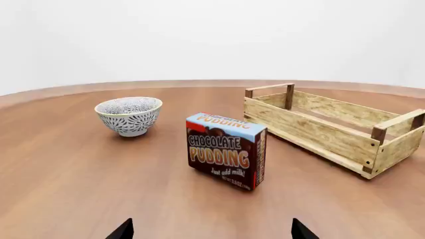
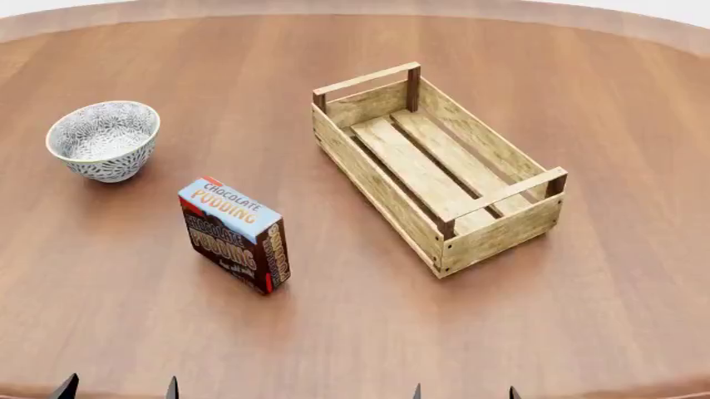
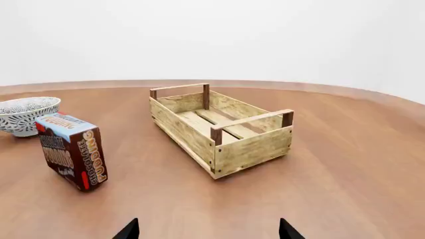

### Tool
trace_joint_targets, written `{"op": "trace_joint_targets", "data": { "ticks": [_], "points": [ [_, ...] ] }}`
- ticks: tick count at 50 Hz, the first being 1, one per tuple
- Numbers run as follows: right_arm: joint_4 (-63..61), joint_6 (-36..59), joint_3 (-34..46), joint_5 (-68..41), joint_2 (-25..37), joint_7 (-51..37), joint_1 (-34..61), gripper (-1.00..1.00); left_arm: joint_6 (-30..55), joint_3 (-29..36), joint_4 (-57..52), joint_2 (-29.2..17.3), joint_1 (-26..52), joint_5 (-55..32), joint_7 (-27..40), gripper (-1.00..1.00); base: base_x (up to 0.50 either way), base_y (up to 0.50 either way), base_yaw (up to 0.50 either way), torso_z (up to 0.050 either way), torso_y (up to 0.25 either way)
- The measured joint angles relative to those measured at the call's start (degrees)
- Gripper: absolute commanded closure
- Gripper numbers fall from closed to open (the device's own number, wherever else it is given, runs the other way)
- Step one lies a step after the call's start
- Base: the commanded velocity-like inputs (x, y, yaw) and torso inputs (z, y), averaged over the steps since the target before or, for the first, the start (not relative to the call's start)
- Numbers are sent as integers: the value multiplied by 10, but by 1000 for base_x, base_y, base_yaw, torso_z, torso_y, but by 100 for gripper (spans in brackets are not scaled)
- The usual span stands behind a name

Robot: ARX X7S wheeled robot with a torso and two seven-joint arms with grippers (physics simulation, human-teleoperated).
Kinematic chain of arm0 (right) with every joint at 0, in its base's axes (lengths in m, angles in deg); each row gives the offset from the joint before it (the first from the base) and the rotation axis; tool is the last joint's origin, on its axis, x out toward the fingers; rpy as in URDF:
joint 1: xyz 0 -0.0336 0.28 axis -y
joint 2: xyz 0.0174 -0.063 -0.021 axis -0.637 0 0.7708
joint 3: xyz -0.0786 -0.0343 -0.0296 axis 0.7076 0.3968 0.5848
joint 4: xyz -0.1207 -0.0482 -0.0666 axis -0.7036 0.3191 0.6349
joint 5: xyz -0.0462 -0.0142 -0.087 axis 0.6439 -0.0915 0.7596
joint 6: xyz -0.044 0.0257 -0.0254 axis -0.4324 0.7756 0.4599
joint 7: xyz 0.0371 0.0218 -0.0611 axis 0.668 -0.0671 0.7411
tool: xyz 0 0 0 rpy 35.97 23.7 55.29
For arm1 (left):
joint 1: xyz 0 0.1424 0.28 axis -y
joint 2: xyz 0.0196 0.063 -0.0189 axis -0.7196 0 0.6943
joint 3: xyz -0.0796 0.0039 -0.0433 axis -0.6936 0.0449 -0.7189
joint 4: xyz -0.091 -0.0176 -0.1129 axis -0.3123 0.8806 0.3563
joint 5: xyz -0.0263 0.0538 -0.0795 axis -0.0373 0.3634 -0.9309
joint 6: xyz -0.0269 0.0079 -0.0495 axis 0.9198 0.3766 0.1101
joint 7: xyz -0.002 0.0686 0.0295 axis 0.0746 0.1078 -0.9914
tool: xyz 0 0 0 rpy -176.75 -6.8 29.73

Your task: Pick up the chocolate pudding and put it in the tray.

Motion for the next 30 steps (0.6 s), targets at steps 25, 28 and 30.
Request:
{"op": "trace_joint_targets", "data": {
  "ticks": [25,28,30],
  "points": [
    [-29,11,81,-64,73,-81,10,-100,22,36,-65,-38,-12,-28,42,-100,16,0,0,0,0],
    [-29,13,85,-63,77,-84,14,-100,28,39,-71,-42,-10,-31,44,-100,171,30,0,0,0],
    [-28,15,88,-63,79,-86,17,-100,31,40,-74,-44,-9,-32,46,-100,182,102,0,0,0]
  ]
}}
